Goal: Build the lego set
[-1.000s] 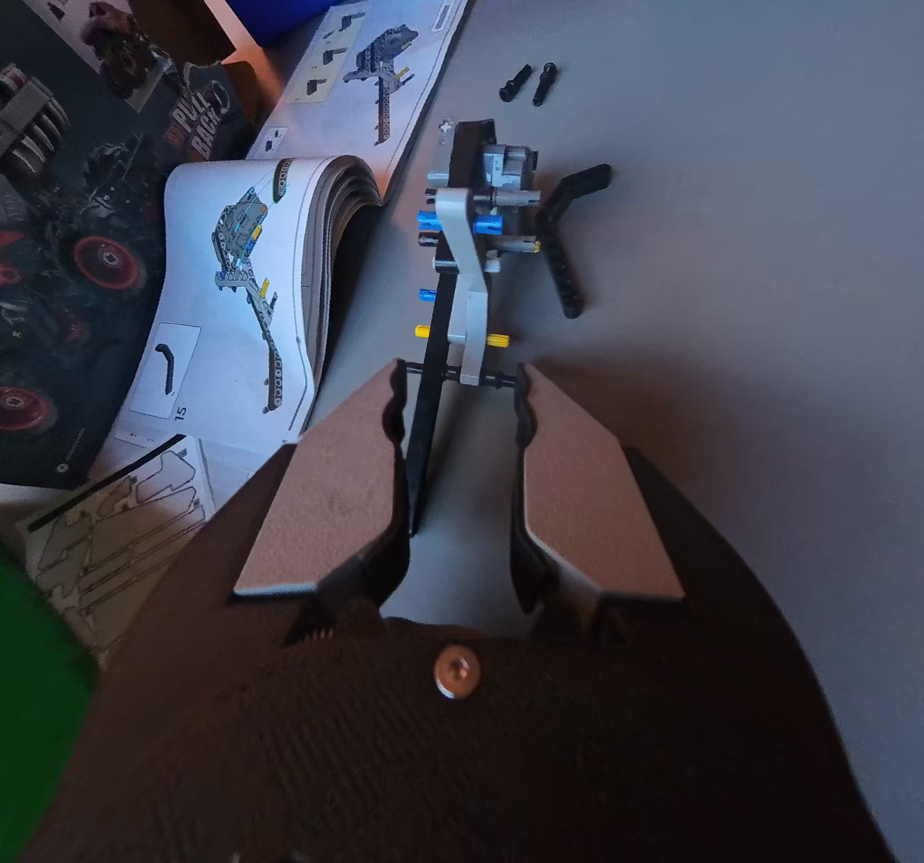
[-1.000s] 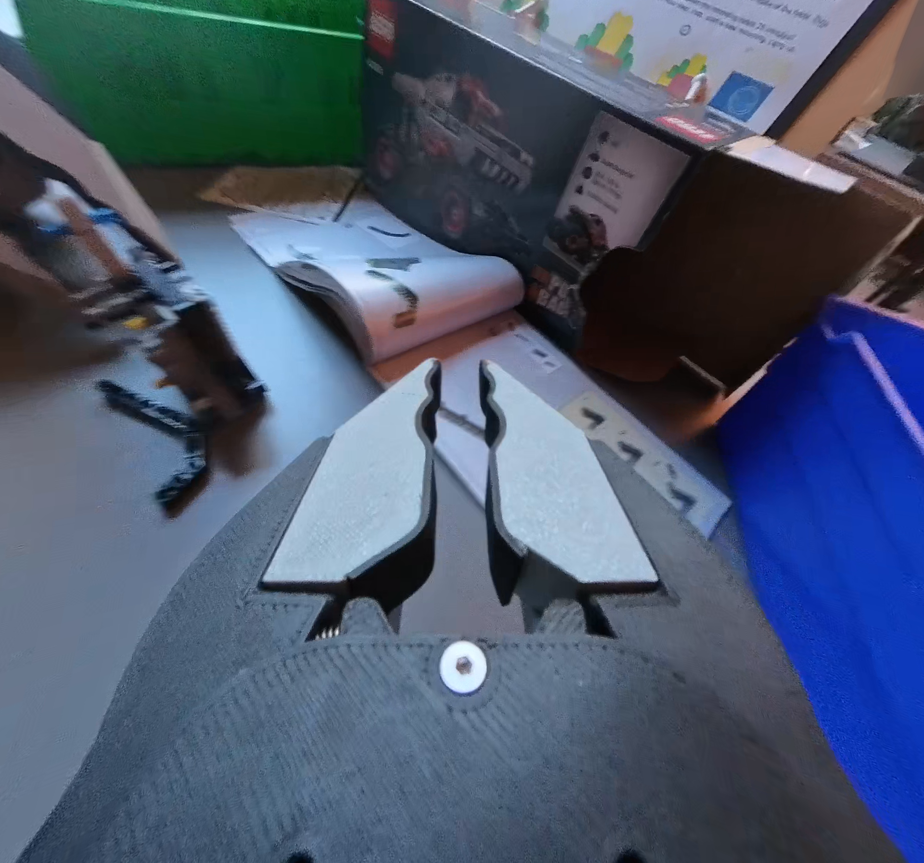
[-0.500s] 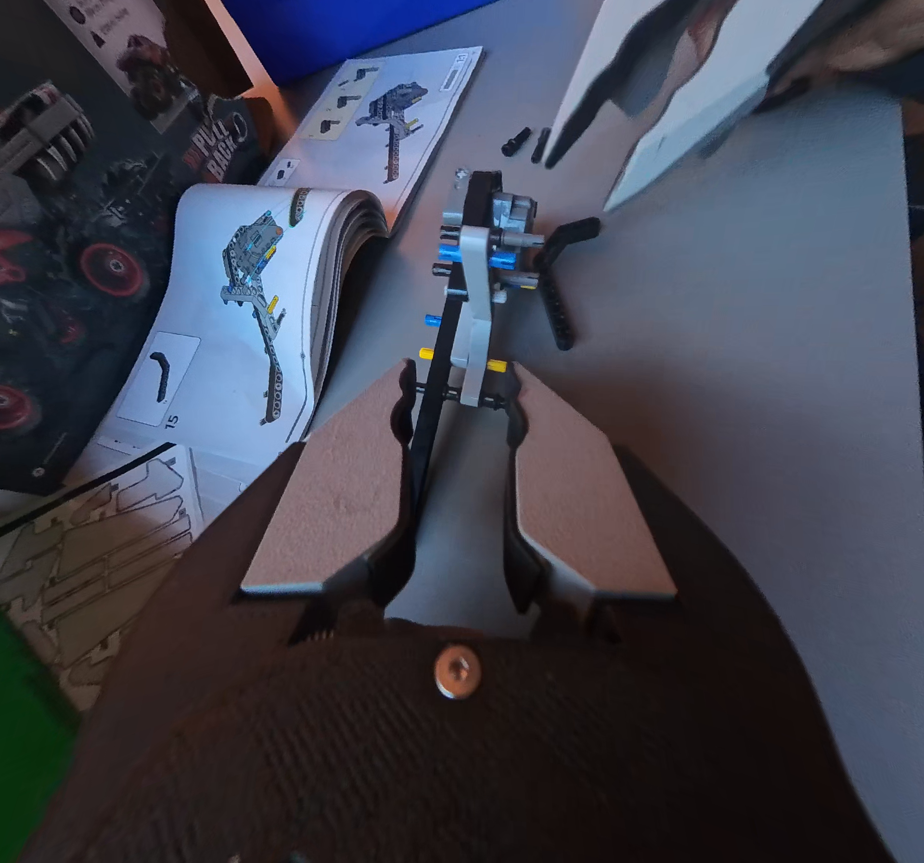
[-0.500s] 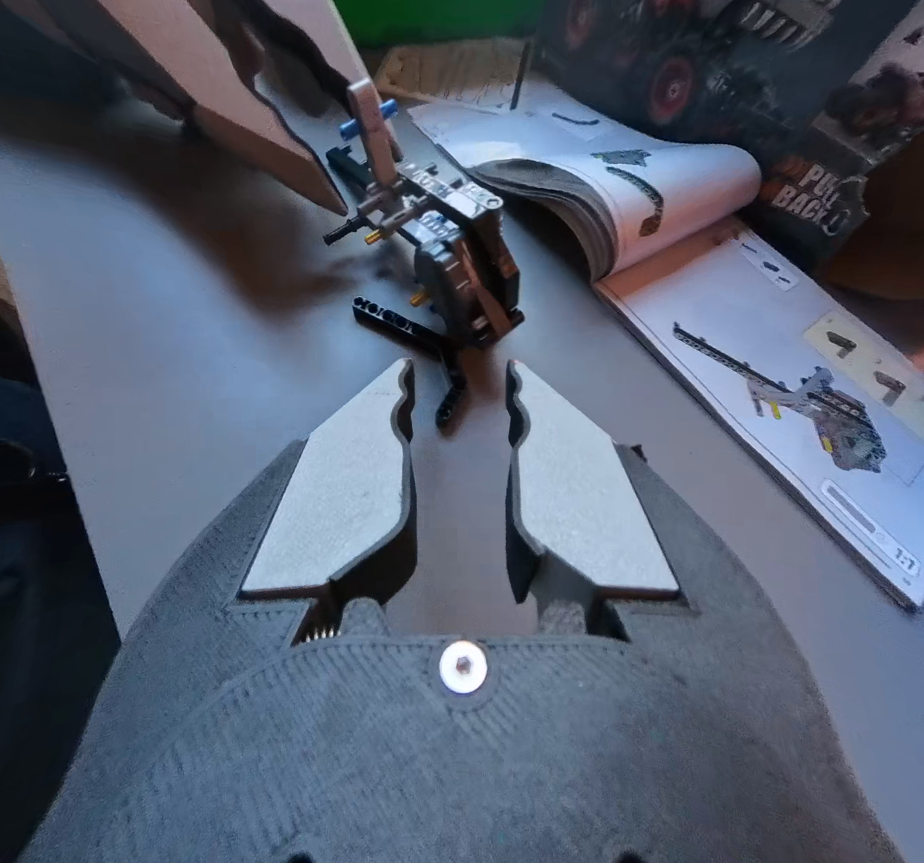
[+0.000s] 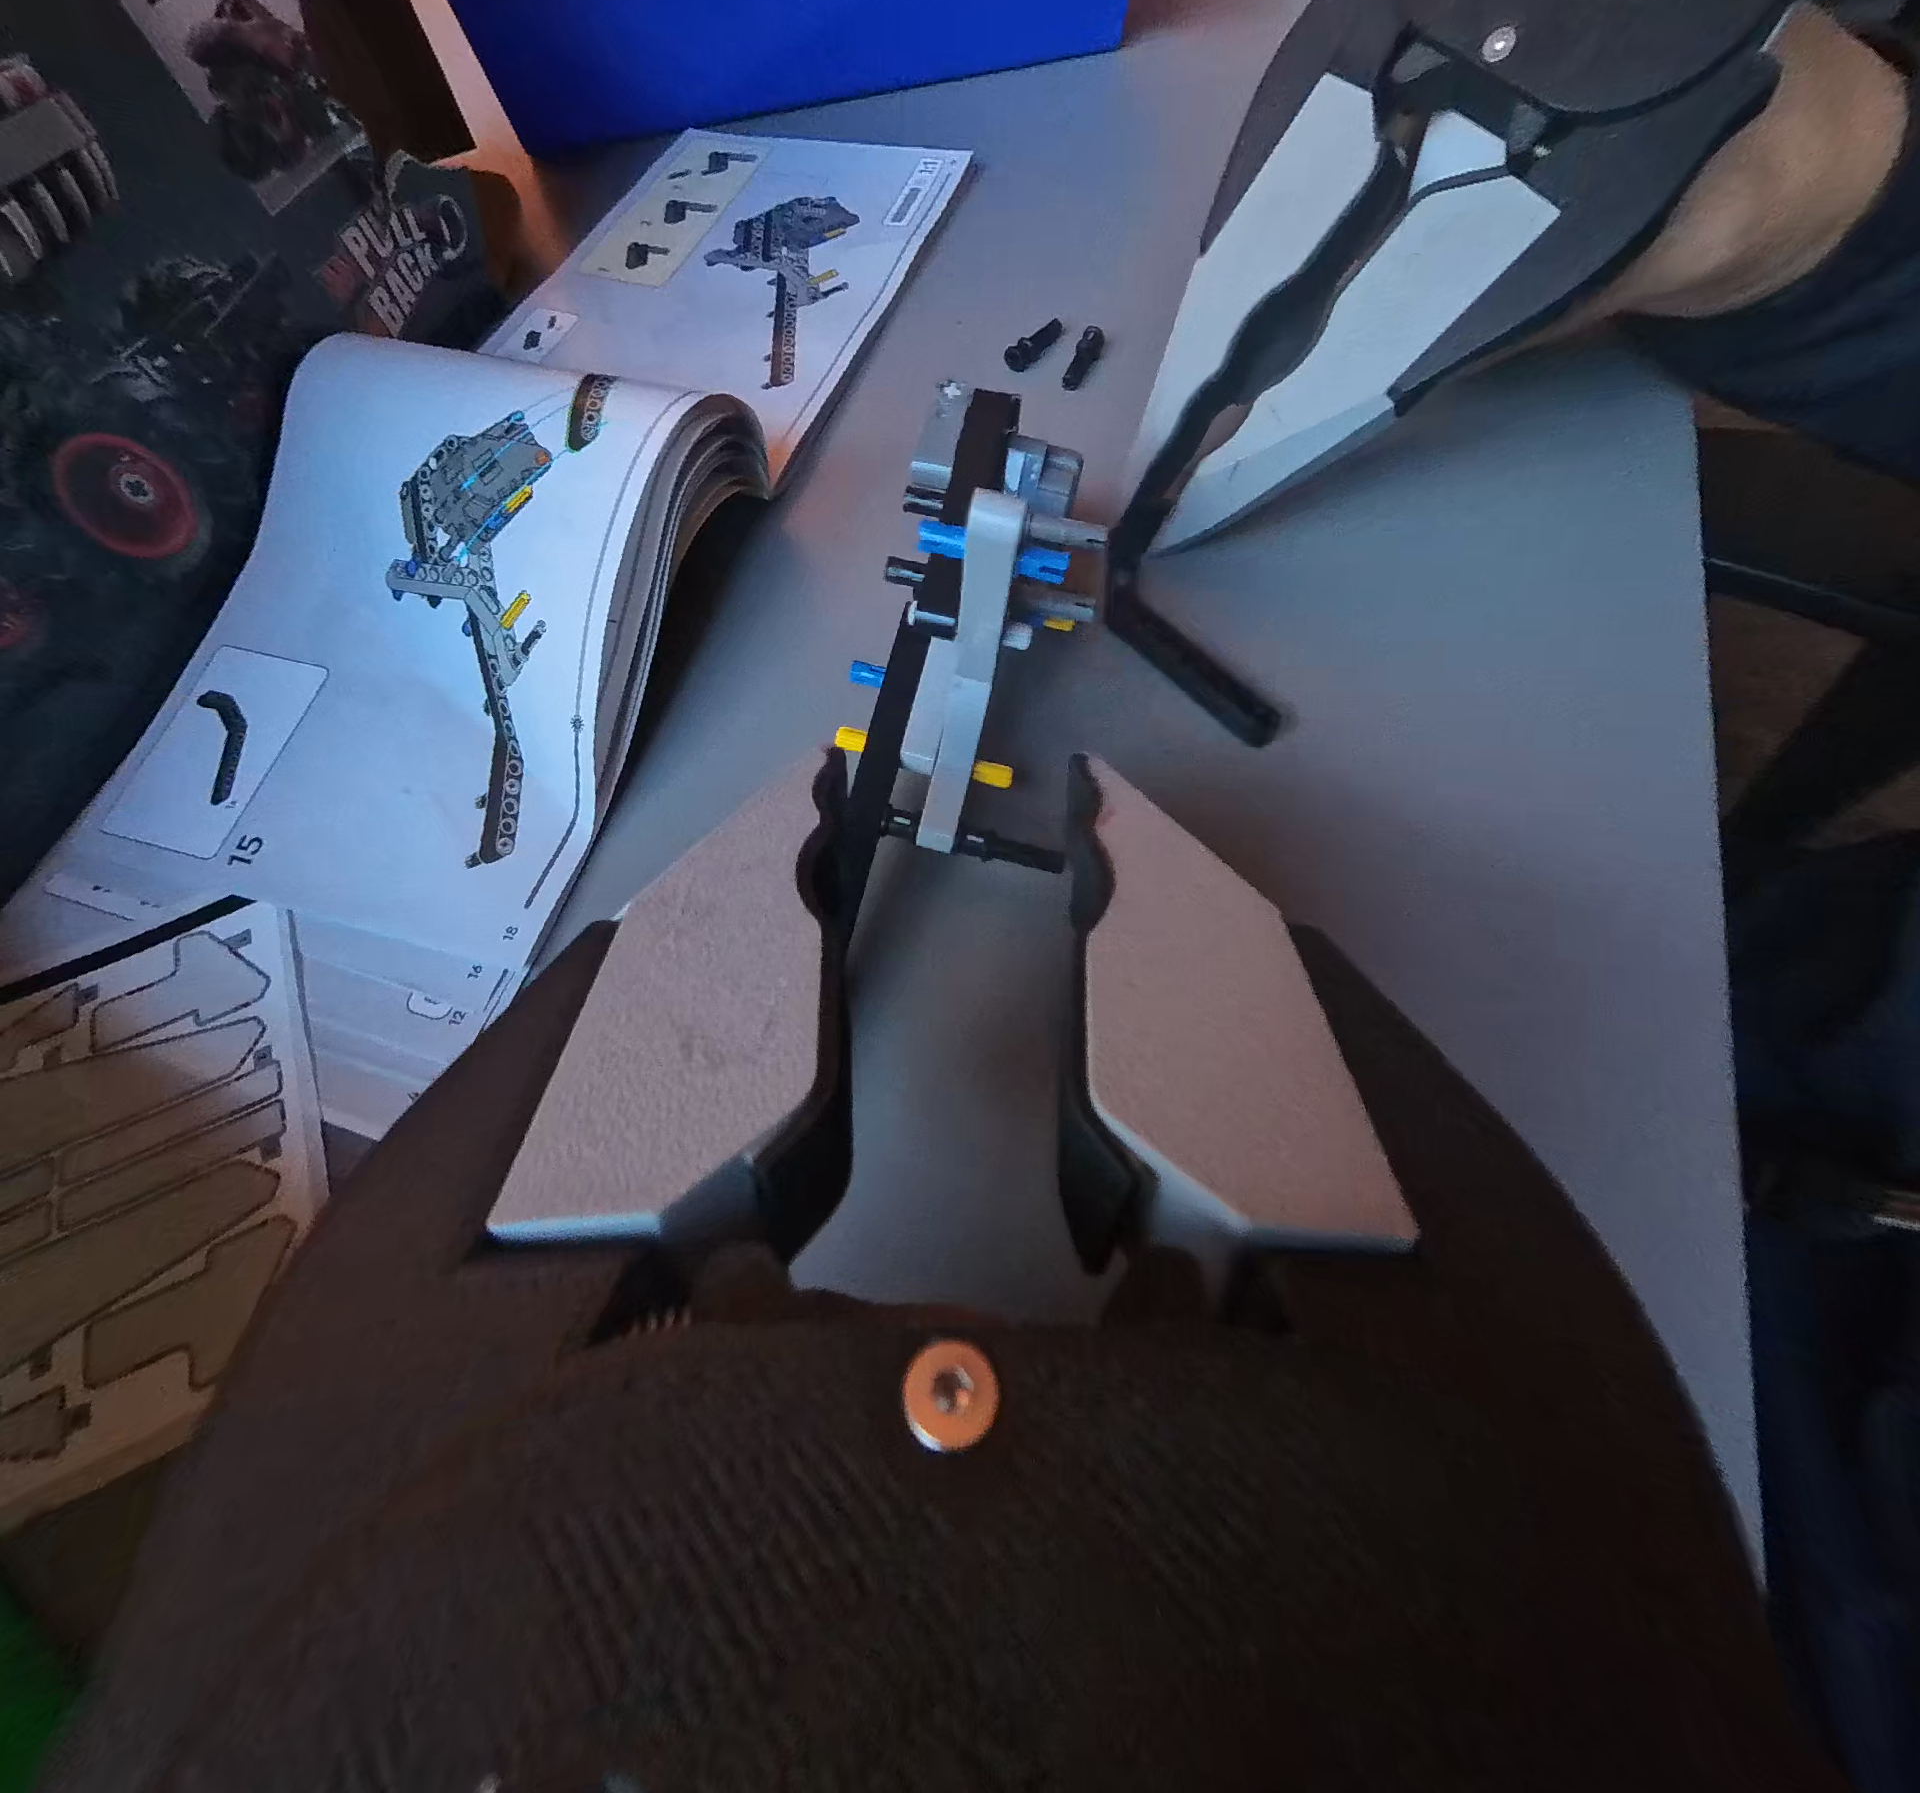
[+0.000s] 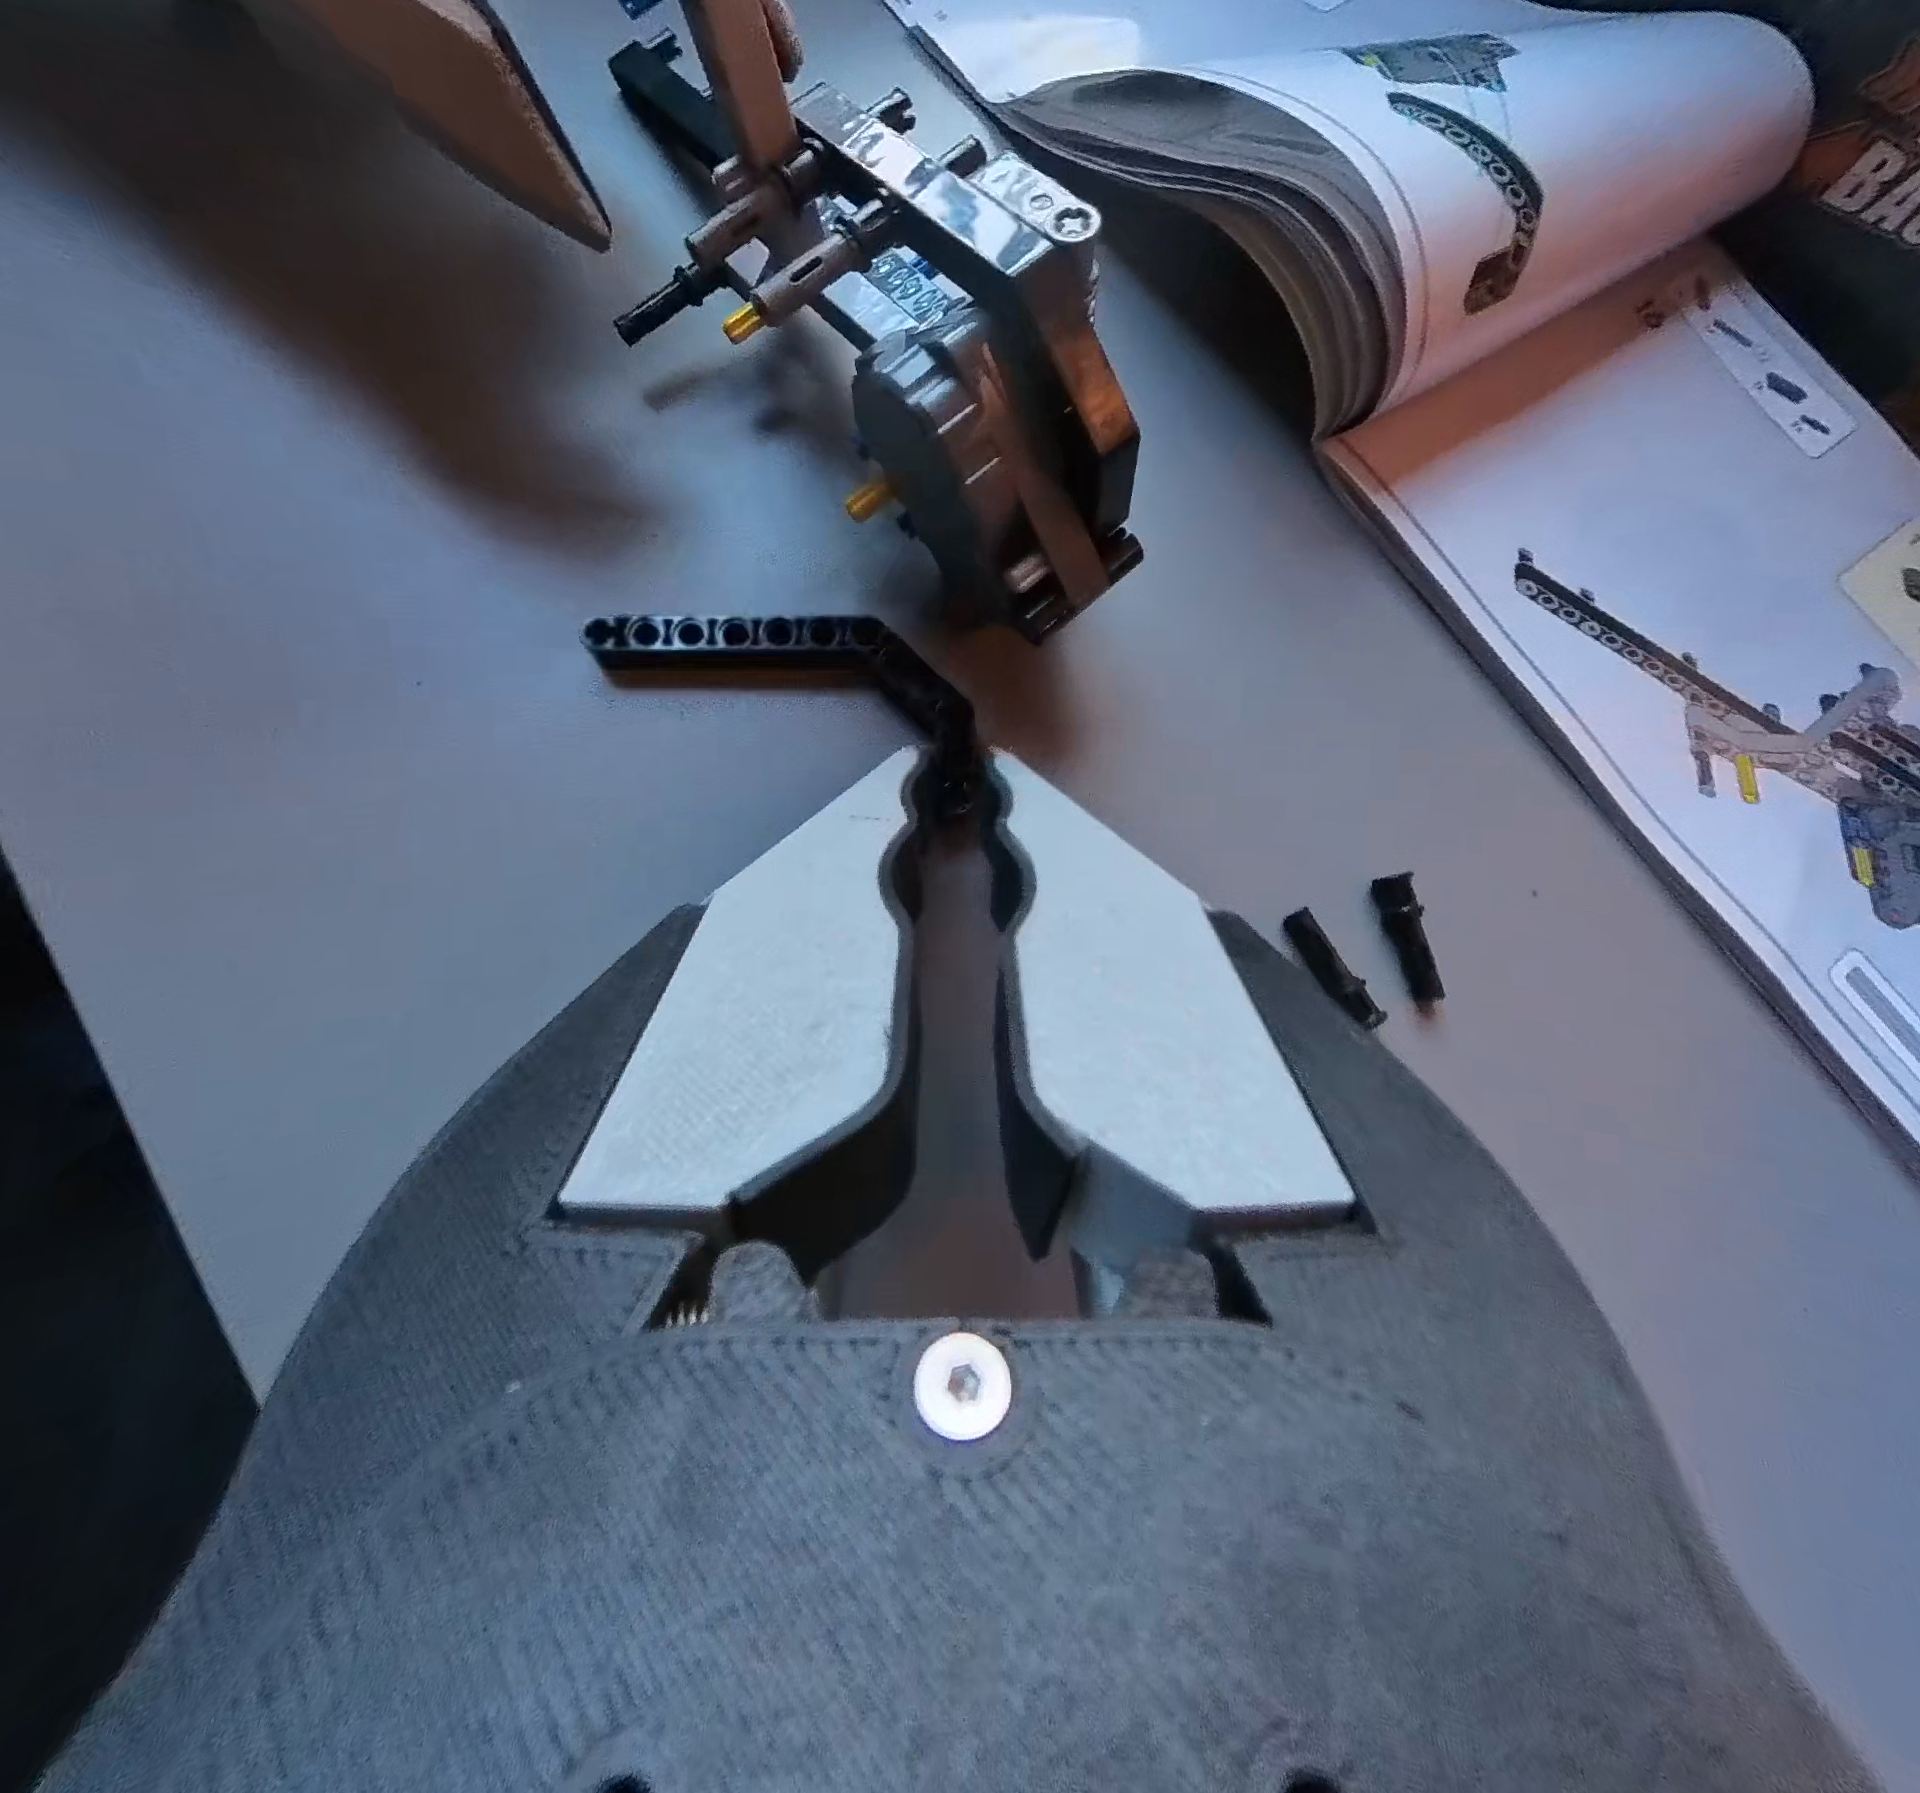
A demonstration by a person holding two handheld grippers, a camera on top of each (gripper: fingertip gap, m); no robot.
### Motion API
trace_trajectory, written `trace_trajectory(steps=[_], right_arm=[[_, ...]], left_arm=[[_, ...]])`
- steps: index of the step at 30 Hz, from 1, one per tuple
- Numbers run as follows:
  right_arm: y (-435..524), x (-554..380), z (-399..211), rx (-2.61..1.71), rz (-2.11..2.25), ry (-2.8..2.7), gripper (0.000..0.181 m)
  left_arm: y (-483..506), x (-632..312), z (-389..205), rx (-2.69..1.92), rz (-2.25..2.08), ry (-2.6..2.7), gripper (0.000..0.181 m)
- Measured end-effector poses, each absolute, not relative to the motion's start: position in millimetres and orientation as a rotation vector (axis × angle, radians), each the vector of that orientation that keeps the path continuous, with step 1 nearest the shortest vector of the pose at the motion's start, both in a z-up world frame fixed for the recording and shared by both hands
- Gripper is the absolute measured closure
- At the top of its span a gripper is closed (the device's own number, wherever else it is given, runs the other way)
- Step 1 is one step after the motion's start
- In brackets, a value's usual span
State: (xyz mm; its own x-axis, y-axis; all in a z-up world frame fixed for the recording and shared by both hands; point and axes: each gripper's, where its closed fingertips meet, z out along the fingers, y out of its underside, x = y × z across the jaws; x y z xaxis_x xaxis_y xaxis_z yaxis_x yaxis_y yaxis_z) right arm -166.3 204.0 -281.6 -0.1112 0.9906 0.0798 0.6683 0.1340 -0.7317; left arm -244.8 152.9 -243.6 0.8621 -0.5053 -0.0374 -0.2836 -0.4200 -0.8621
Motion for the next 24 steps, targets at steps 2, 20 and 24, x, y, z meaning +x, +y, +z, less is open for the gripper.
trace_trajectory(steps=[2,20,24], right_arm=[[203,-166,-281,-1.585,0.742,-1.858,0.177],[210,-162,-228,-1.19,0.702,-1.632,0.177],[223,-156,-210,-1.184,0.681,-1.499,0.177]], left_arm=[[153,-246,-243,-2.033,-0.285,0.567,0.143],[159,-239,-241,-2.0,-0.25,0.636,0.14],[166,-236,-250,-2.071,-0.273,0.665,0.137]])
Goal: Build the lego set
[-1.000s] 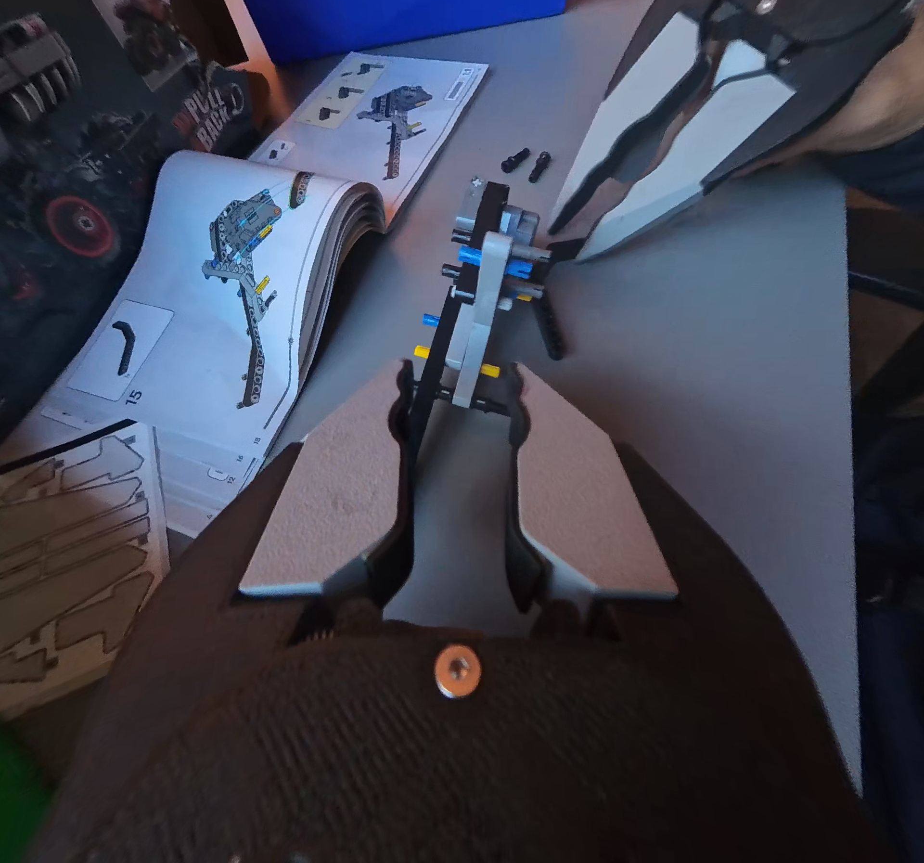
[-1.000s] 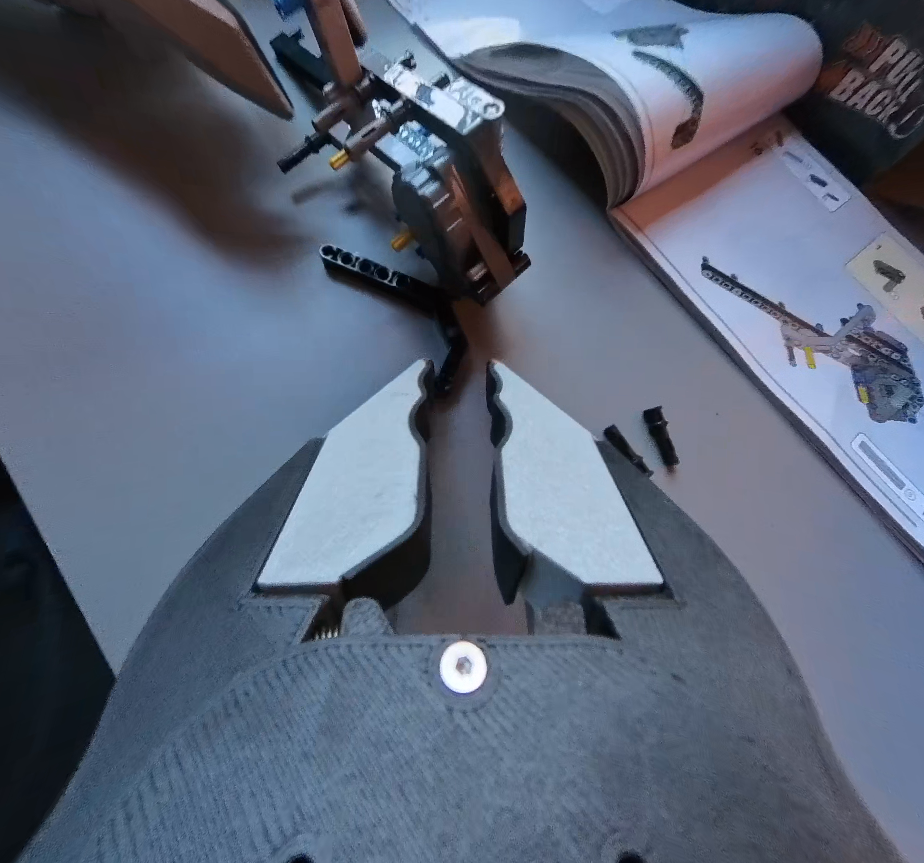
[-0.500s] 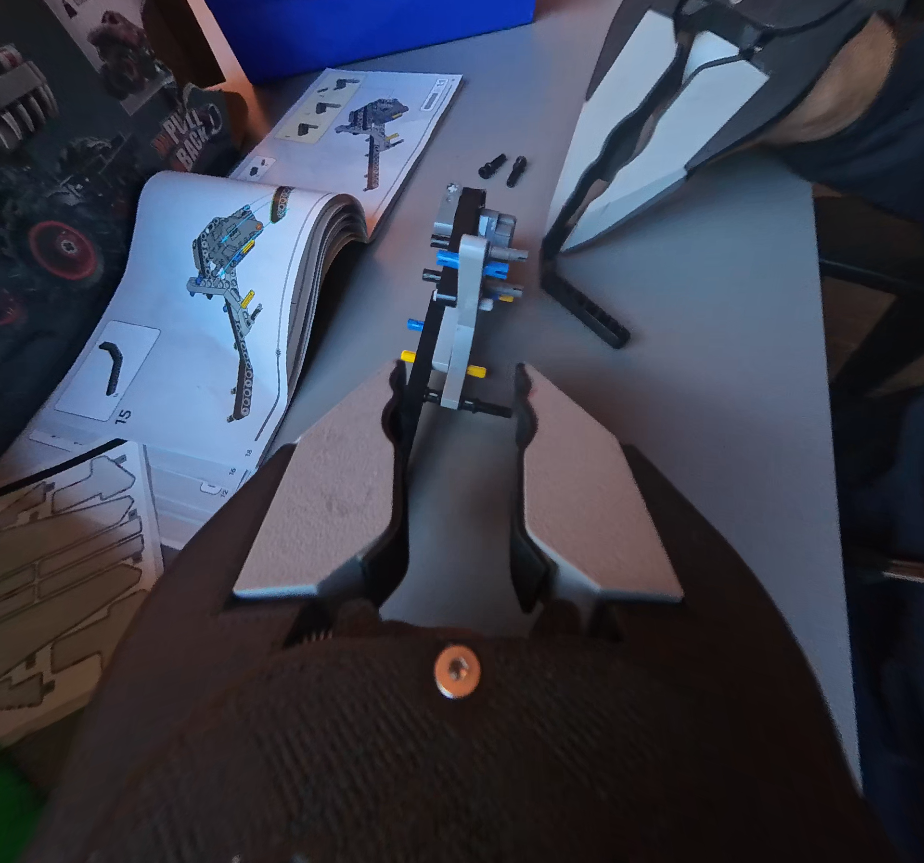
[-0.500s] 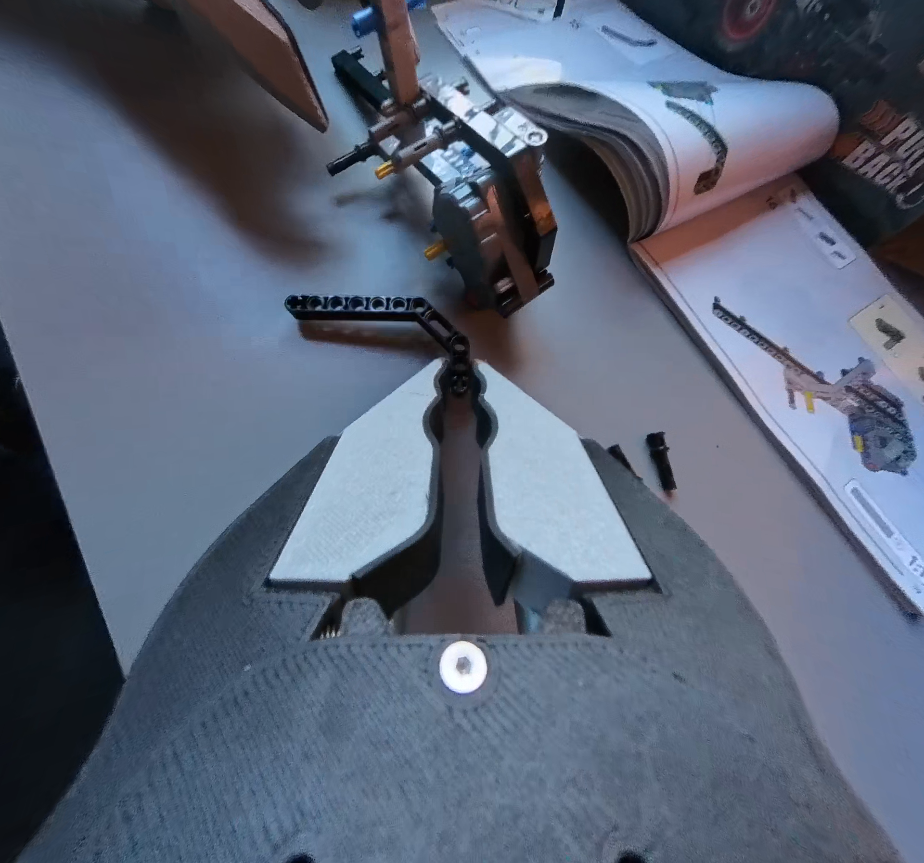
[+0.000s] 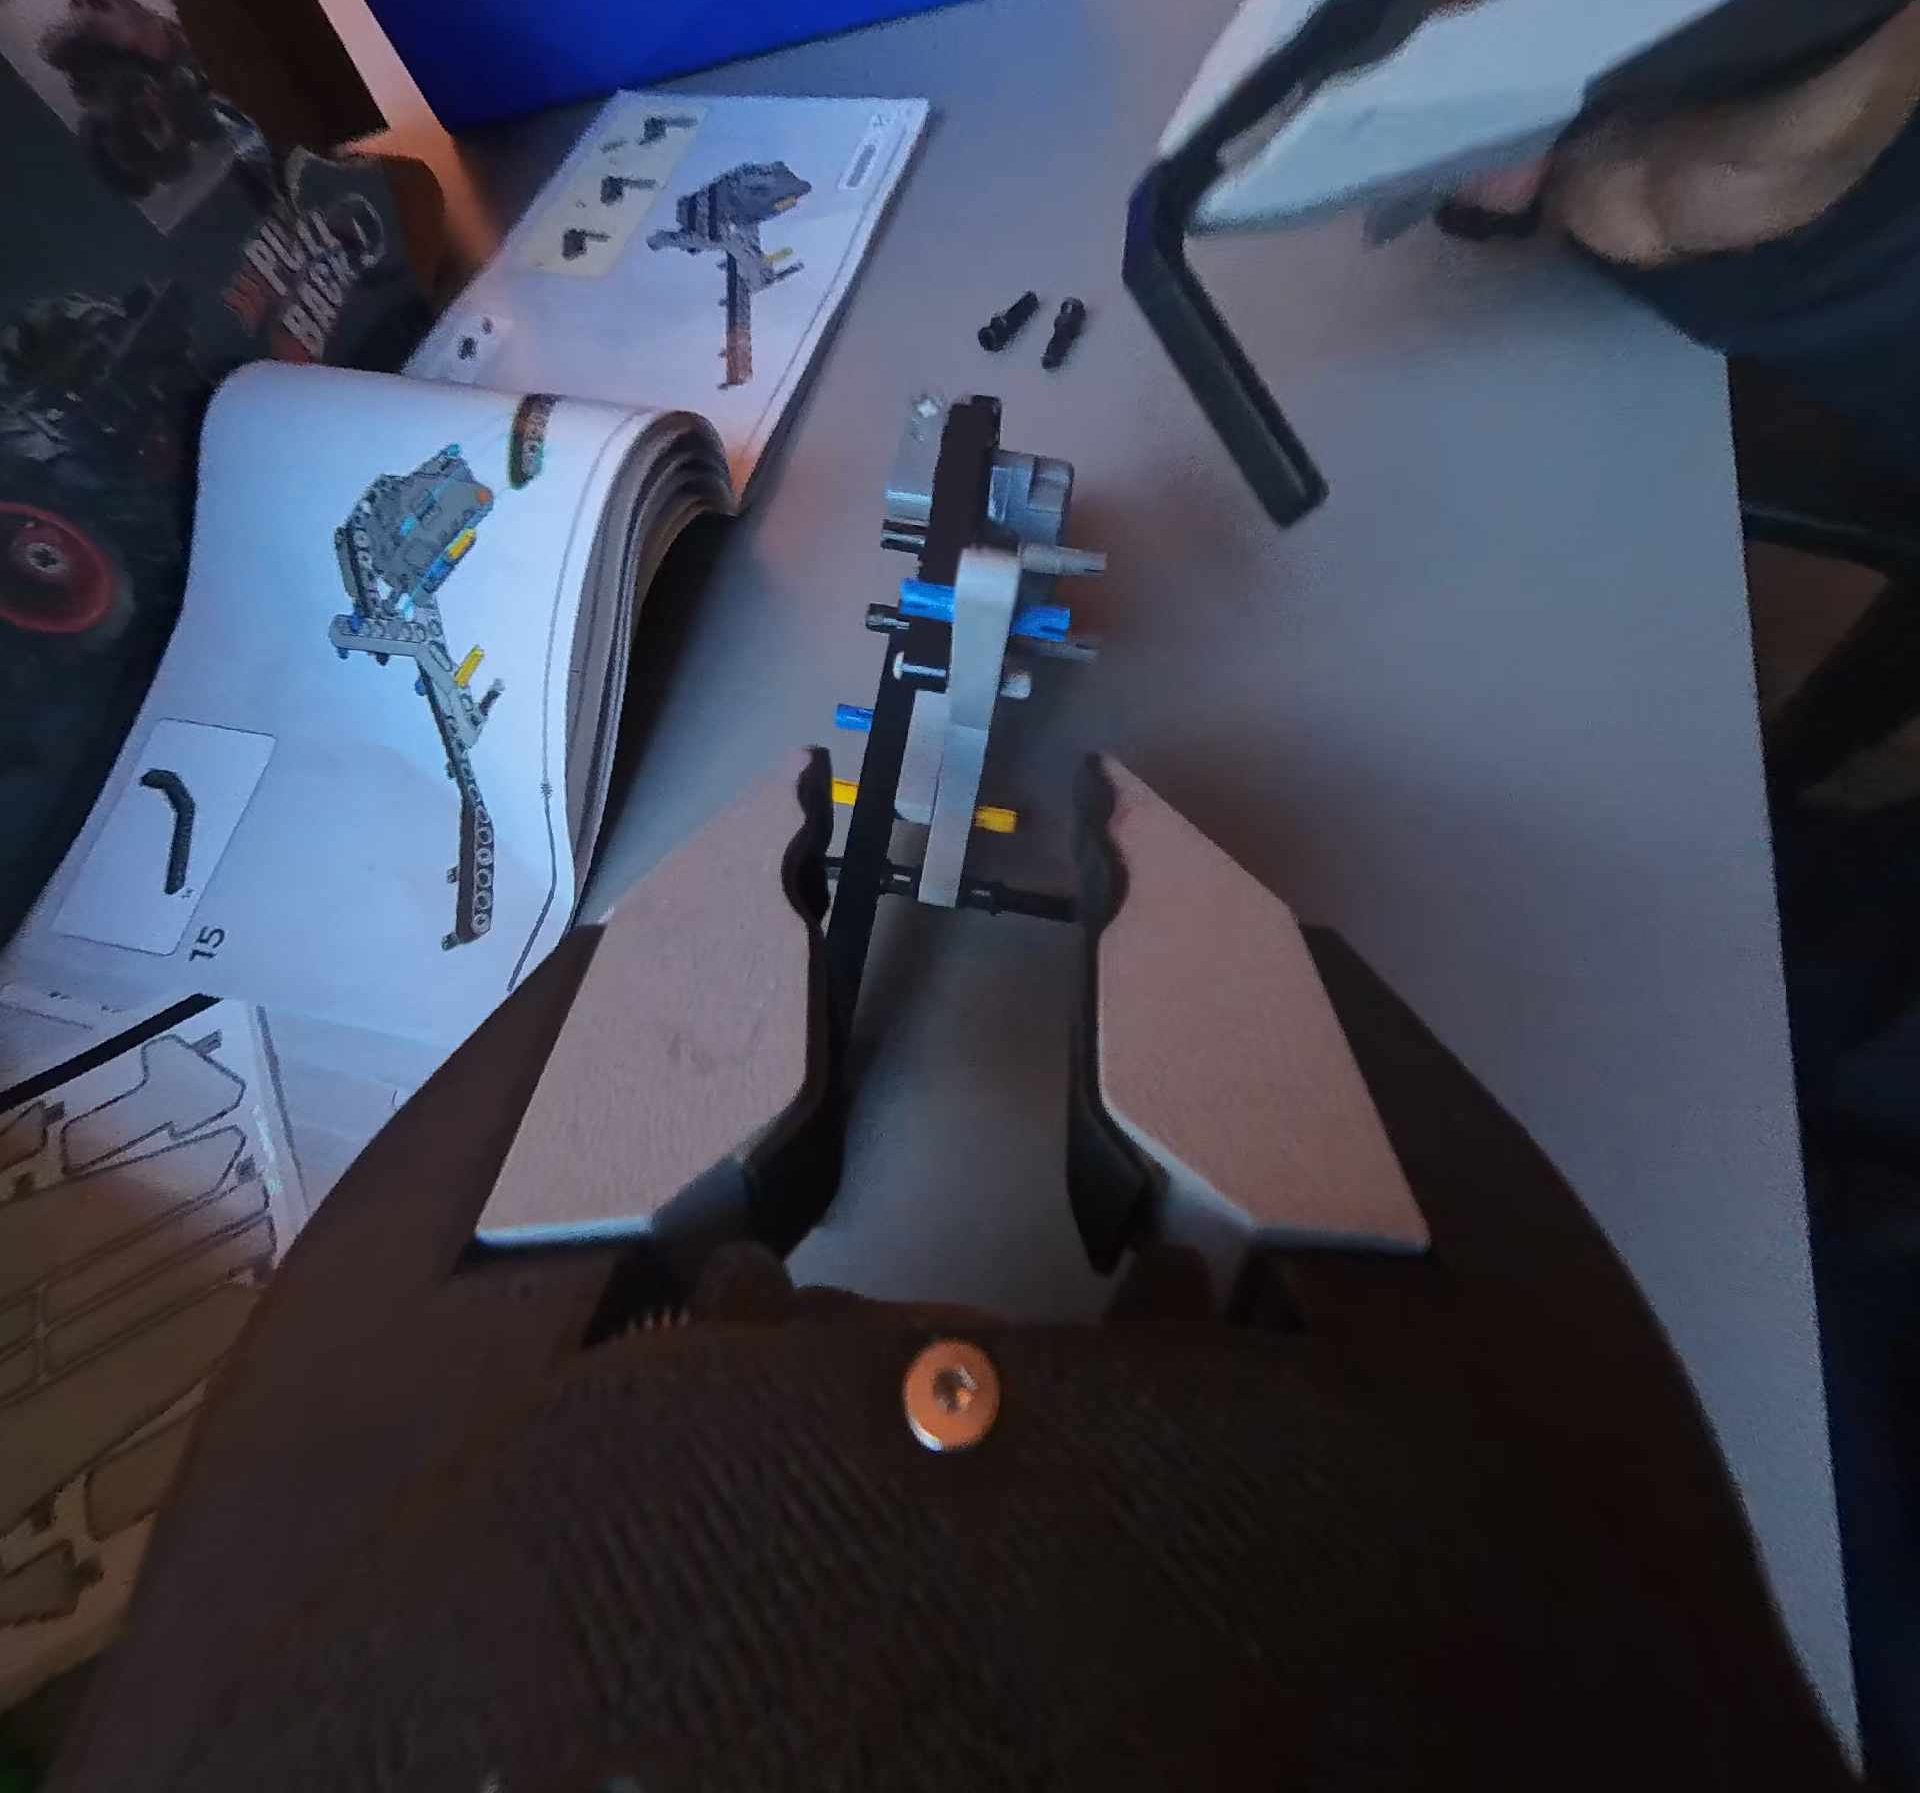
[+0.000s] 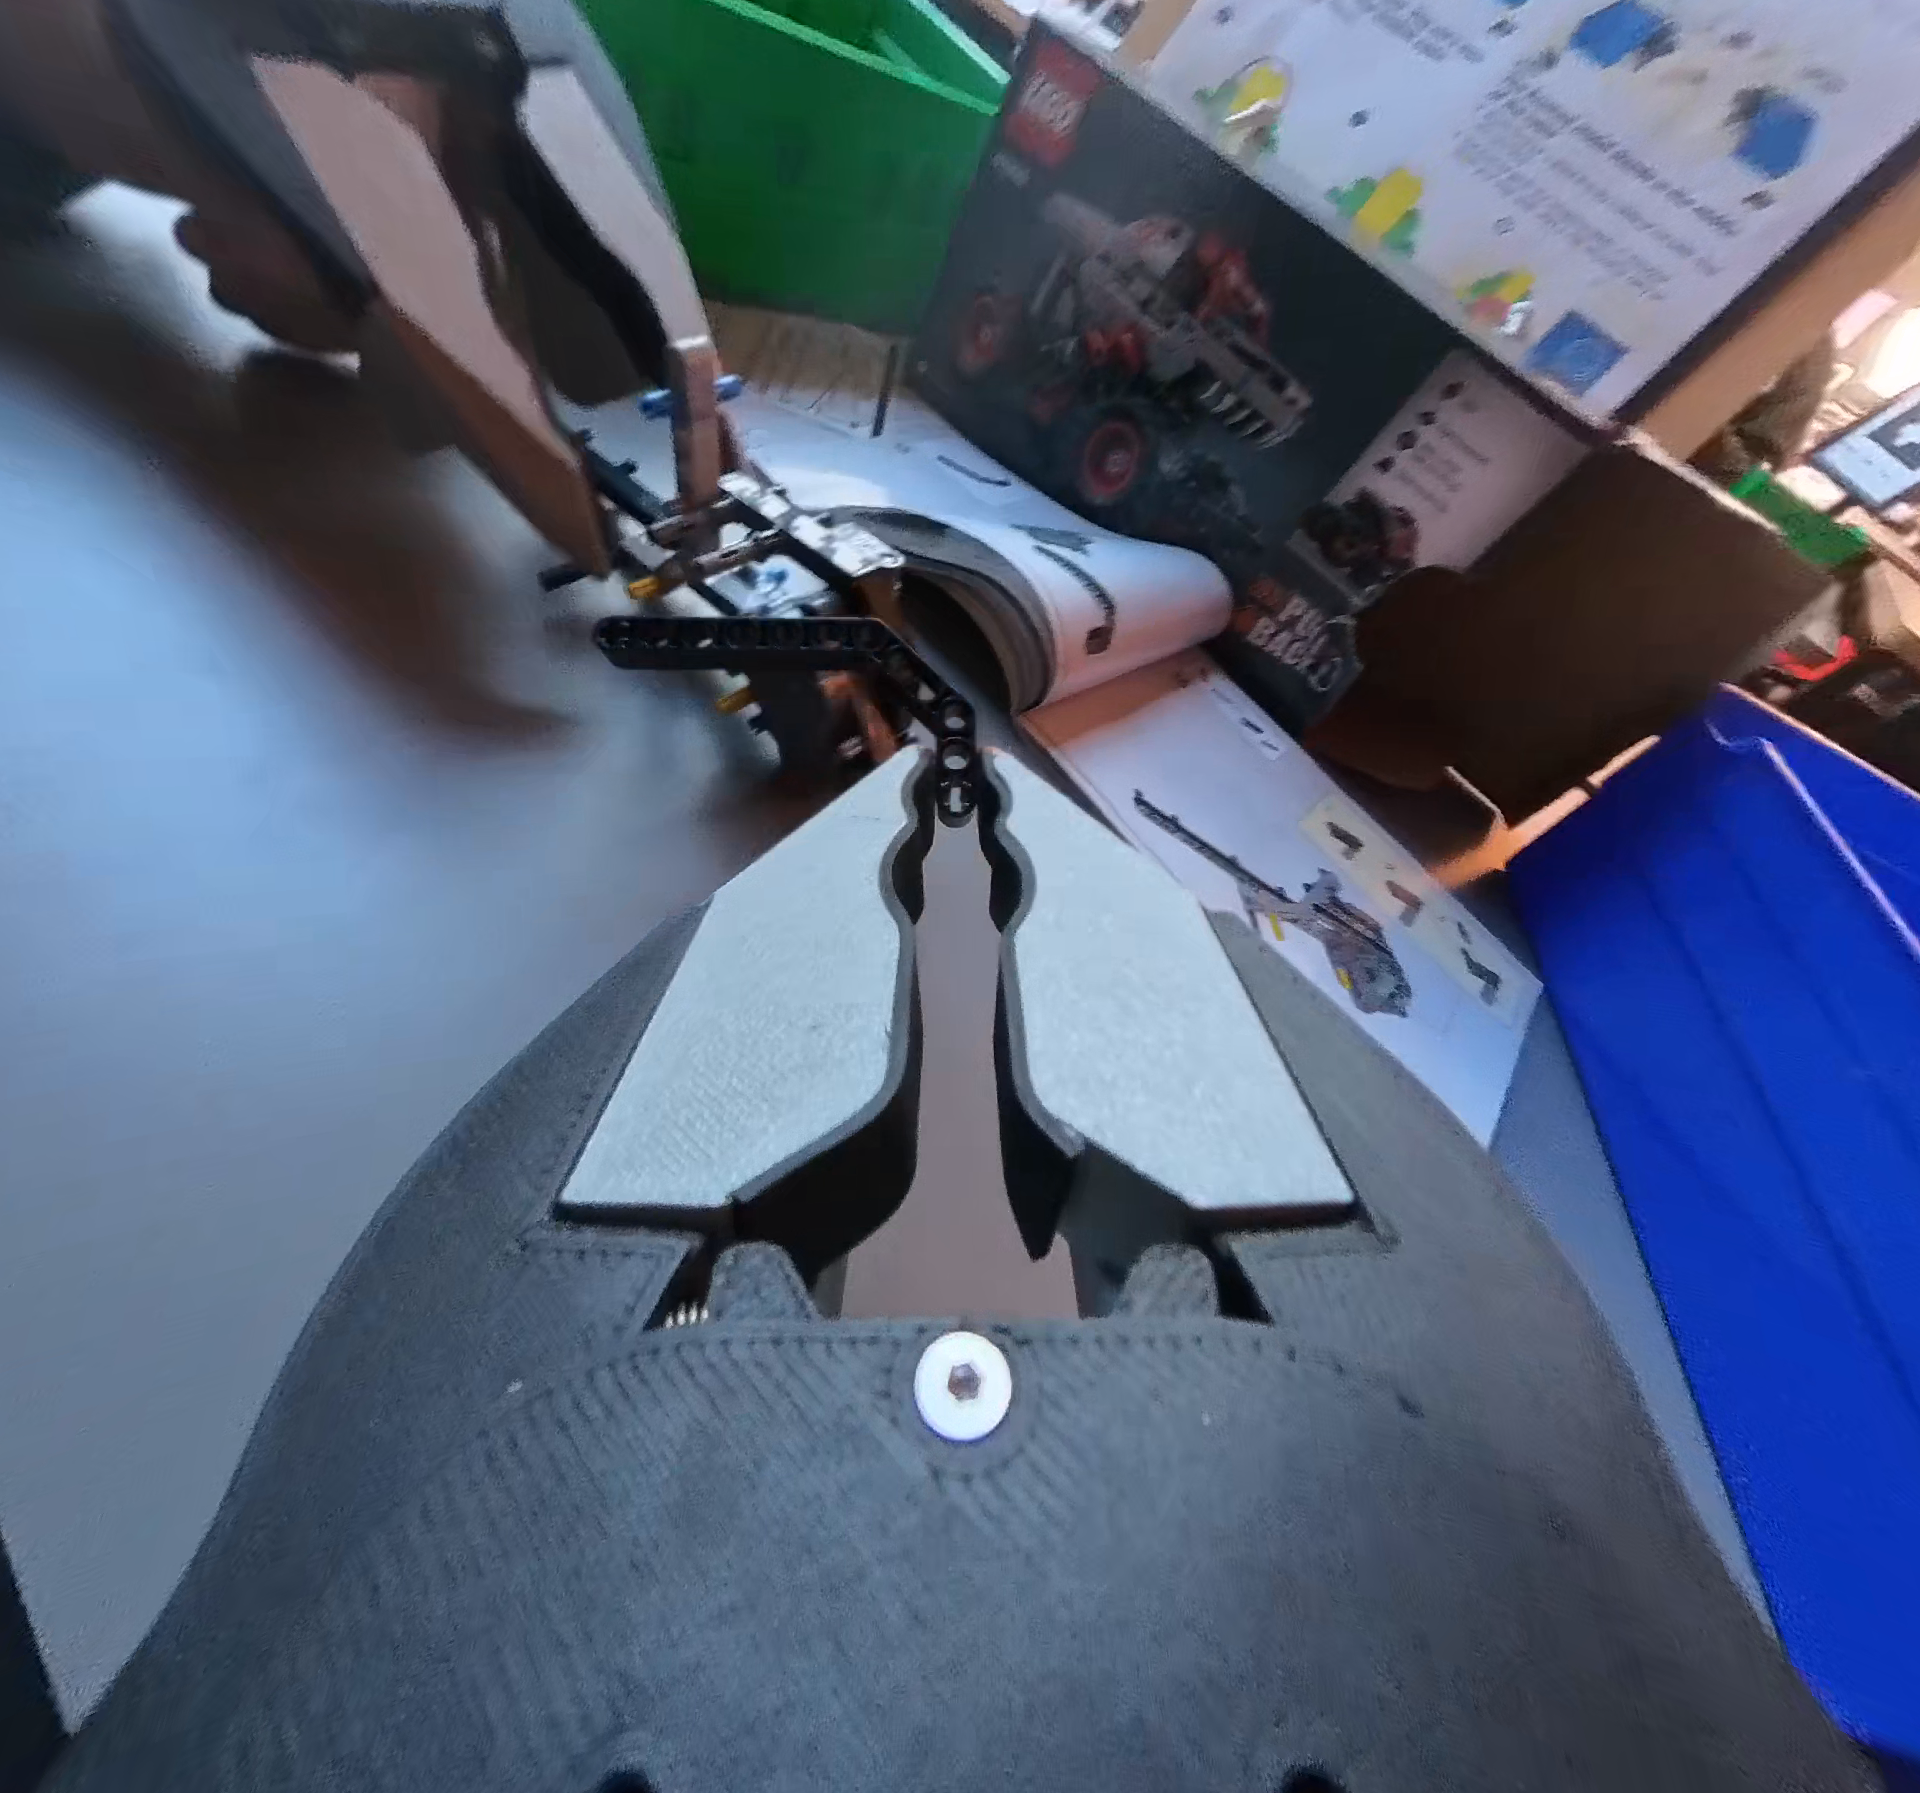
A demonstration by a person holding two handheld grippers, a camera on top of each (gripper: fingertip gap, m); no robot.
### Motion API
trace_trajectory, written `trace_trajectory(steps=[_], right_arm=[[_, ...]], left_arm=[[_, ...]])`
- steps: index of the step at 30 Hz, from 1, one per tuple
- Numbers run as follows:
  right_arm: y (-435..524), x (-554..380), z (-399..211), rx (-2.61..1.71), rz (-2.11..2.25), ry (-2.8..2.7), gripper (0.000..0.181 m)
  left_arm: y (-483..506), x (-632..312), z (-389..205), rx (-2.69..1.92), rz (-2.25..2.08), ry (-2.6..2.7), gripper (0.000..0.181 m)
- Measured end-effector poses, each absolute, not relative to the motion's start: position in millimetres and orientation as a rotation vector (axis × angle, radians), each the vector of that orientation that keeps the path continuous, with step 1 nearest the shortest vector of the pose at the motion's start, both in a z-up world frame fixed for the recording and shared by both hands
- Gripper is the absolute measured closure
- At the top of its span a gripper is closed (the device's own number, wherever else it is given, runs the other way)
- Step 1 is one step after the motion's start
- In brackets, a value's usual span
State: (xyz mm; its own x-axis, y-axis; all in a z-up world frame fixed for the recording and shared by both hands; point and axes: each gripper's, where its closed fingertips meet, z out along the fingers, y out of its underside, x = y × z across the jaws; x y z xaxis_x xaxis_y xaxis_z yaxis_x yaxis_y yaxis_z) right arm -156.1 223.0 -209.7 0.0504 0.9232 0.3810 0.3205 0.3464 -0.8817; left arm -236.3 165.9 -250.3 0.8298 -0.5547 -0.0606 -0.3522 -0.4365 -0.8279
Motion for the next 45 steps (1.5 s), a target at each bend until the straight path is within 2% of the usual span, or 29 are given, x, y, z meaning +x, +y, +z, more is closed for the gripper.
trace_trajectory(steps=[4,7,13,31,45], right_arm=[[233,-149,-201,-1.228,0.746,-1.408,0.178],[238,-145,-197,-1.262,0.811,-1.364,0.178],[246,-136,-186,-1.274,0.903,-1.267,0.177],[276,-133,-183,-1.335,0.837,-1.155,0.178],[271,-137,-182,-1.31,0.853,-1.189,0.178]], left_arm=[[173,-235,-253,-2.096,-0.227,0.726,0.136],[178,-233,-253,-2.102,-0.228,0.73,0.153],[172,-231,-258,-2.104,-0.28,0.714,0.176],[158,-237,-251,-2.152,-0.723,0.323,0.175],[174,-259,-247,-2.133,-0.795,0.161,0.175]])
